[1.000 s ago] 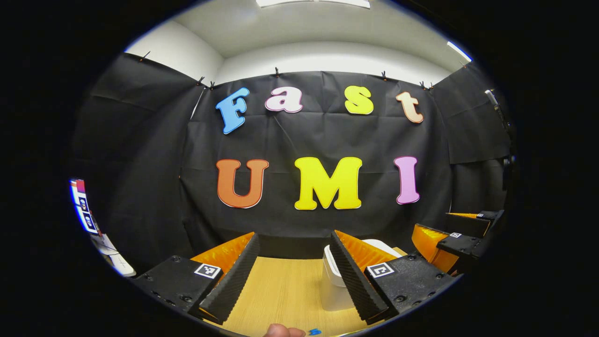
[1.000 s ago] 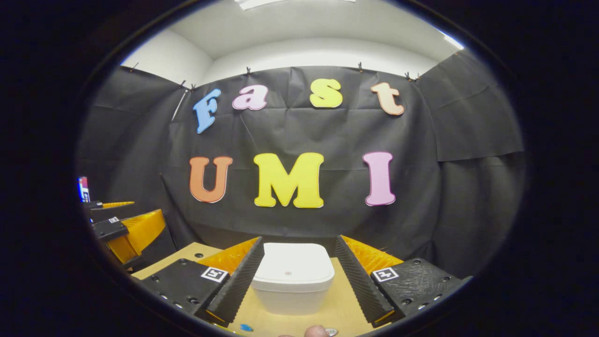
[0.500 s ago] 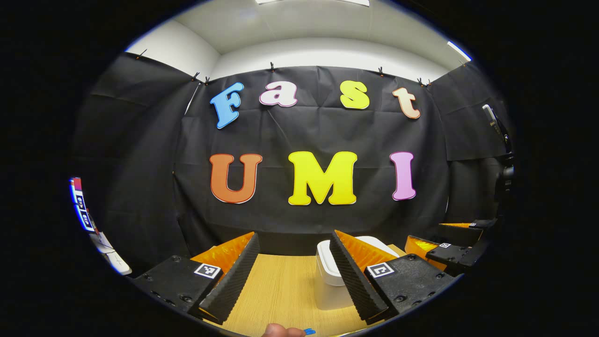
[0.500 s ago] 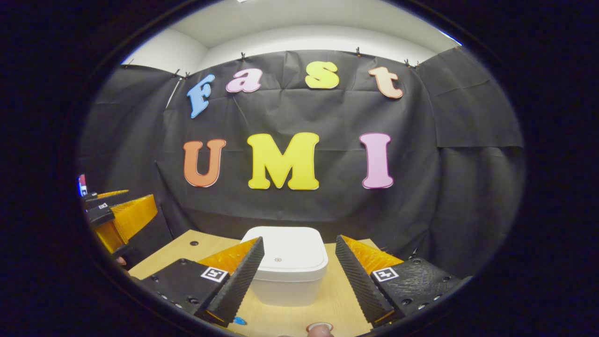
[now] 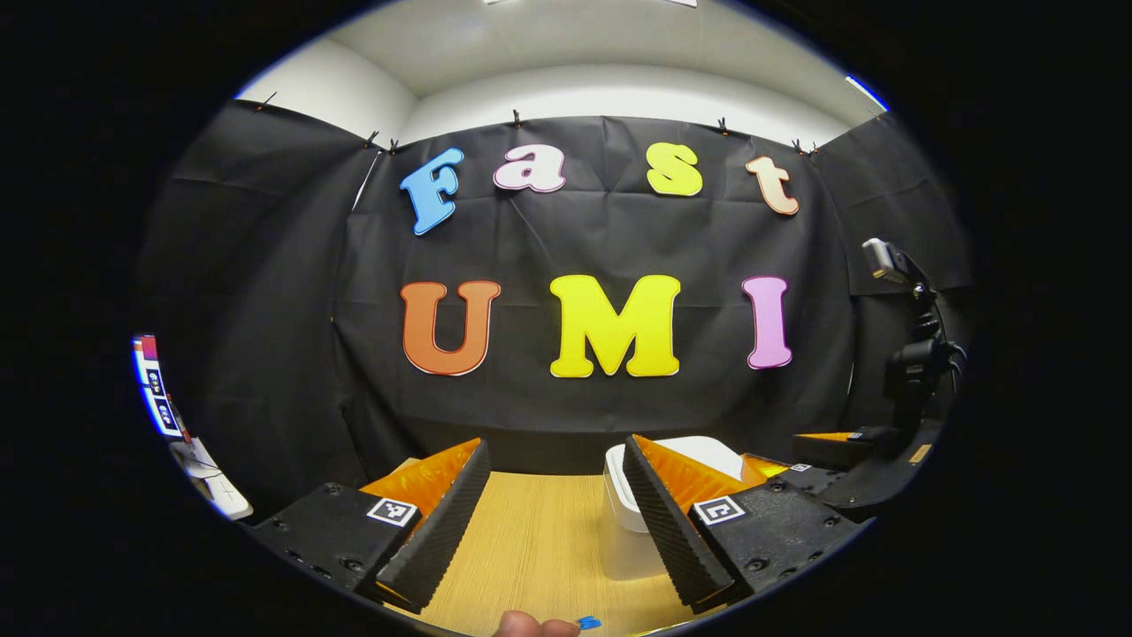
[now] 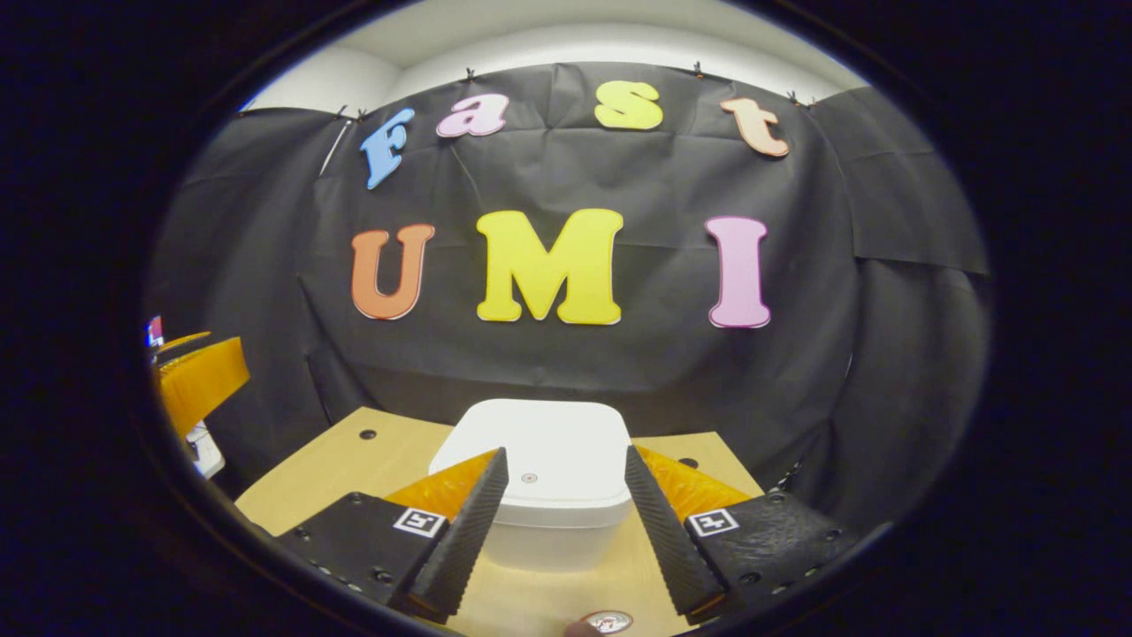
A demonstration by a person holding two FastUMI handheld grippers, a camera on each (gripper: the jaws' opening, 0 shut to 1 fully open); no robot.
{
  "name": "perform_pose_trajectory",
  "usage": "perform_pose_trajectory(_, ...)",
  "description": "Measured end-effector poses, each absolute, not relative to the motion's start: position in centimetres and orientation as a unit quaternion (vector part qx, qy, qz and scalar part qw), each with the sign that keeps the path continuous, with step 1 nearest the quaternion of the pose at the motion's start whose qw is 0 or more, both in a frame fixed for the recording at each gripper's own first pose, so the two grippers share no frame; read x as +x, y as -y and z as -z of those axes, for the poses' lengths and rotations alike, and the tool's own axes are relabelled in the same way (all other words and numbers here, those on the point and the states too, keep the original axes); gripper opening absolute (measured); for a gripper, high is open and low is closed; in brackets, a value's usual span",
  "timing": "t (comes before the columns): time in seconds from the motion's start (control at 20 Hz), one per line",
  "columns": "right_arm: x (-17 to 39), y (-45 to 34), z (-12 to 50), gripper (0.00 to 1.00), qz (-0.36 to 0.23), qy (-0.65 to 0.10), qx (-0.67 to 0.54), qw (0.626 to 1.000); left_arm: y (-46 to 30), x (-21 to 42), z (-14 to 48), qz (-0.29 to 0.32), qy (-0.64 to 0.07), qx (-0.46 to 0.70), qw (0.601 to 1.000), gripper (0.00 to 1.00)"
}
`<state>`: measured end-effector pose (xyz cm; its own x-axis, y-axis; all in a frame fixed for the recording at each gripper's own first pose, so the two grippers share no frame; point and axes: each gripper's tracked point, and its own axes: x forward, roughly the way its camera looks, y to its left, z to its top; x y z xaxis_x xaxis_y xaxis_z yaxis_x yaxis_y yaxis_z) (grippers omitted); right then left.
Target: Press the lid of the desktop garbage bin to open it, pick up the crumpled paper on the desktop and throw it into the bin, then pick up the pop can on the desktop and drop it into the bin, and finally close the garbage bin lid.
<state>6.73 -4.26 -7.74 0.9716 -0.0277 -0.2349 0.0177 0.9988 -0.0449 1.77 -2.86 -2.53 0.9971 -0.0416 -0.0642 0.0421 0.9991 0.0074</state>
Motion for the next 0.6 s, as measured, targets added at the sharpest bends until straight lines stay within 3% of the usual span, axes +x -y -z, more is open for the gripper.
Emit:
perform_pose_trajectory(0.1, 7.6, 3.8, 8.0, 0.72, 0.007, -0.124, -0.022, 0.992, 2.6, 1.9, 2.7, 0.016, -0.034, 0.007, 0.999, 0.97)
perform_pose_trajectory(0.25, 8.8, 3.1, 8.5, 0.43, 0.001, -0.127, -0.024, 0.992, 2.5, 1.8, 3.0, 0.008, -0.038, 0.011, 0.999, 0.97)
perform_pose_trajectory(0.3, 9.1, 3.1, 8.7, 0.43, 0.002, -0.129, -0.029, 0.991, 2.4, 1.8, 3.0, 0.005, -0.039, 0.013, 0.999, 0.97)
perform_pose_trajectory(0.35, 9.4, 3.0, 8.8, 0.28, 0.002, -0.13, -0.033, 0.991, 2.3, 1.9, 3.3, 0.001, -0.039, 0.015, 0.999, 0.97)
perform_pose_trajectory(0.45, 10.1, 2.4, 9.4, 0.18, -0.01, -0.137, -0.046, 0.989, 2.1, 1.8, 3.2, -0.005, -0.036, 0.012, 0.999, 0.97)
perform_pose_trajectory(0.55, 10.5, 2.6, 11.2, 0.19, -0.006, -0.145, -0.06, 0.988, 1.8, 1.9, 3.2, -0.011, -0.035, 0.013, 0.999, 0.97)
perform_pose_trajectory(0.6, 10.9, 2.7, 10.4, 0.1, -0.007, -0.146, -0.057, 0.988, 1.4, 1.8, 3.3, -0.016, -0.034, 0.016, 0.999, 0.97)
